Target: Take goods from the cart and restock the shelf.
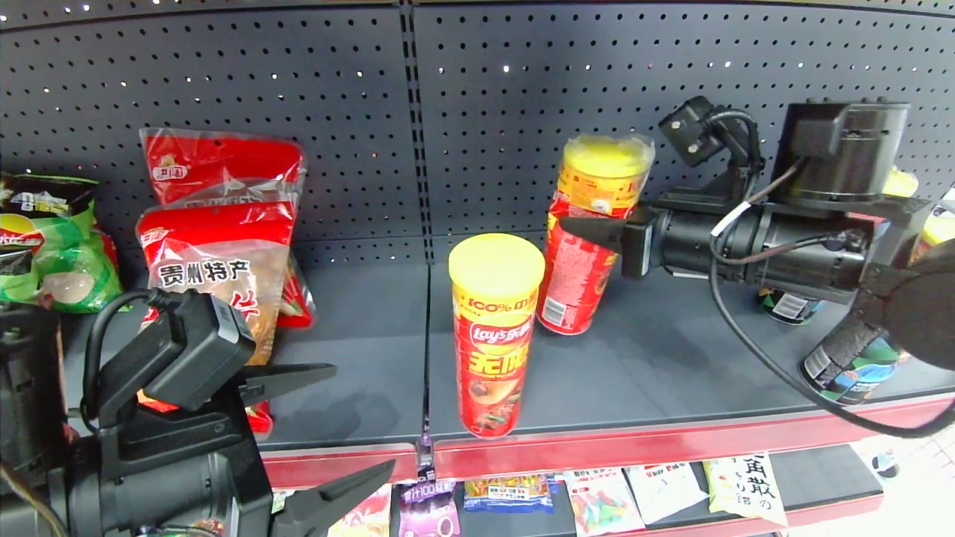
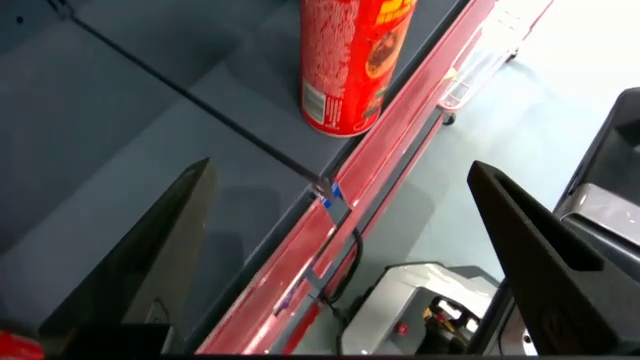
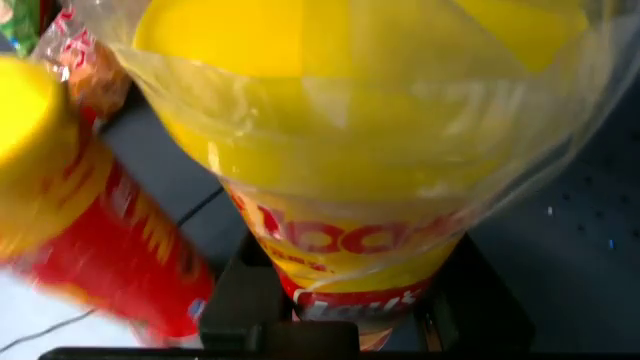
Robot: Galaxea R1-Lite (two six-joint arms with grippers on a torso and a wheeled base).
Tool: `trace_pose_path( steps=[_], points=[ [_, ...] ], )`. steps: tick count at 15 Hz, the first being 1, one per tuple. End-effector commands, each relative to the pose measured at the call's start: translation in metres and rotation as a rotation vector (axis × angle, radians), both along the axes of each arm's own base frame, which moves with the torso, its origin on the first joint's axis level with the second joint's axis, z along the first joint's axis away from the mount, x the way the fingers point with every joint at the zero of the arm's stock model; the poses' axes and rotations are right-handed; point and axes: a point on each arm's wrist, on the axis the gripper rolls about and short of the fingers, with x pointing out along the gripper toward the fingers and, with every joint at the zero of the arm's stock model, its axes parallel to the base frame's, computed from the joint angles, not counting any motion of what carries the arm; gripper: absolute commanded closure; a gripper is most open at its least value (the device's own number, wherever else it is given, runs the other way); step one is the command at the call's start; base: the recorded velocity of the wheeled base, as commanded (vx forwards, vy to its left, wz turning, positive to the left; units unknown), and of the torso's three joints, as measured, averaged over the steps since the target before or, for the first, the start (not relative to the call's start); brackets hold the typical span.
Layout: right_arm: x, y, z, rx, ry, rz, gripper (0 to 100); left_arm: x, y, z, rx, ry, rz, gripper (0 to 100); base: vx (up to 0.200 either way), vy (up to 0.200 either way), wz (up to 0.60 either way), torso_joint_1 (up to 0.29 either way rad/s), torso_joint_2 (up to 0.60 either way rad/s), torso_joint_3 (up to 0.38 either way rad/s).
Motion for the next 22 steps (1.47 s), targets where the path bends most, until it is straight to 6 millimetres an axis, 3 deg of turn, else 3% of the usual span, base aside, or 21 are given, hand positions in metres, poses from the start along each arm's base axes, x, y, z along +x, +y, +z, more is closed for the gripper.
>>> trace_pose_path(
  steps=[1, 10, 22],
  points=[
    [0.02, 0.012, -0.01, -0.006, 0.022, 0.025, 100, -0.002, 0.002, 0.001, -0.004, -0.009, 0.007, 0, 0.0, 0.0, 0.0, 0.0, 0.0, 0.0],
    [0.06, 0.039, -0.024, 0.001, 0.022, 0.078, 100, 0.001, 0.006, 0.001, -0.012, 0.001, 0.046, 0, 0.0, 0.0, 0.0, 0.0, 0.0, 0.0],
    [0.062, 0.059, -0.03, 0.021, 0.05, 0.125, 100, 0.002, 0.006, 0.001, -0.013, 0.004, 0.05, 0, 0.0, 0.0, 0.0, 0.0, 0.0, 0.0]
  ],
)
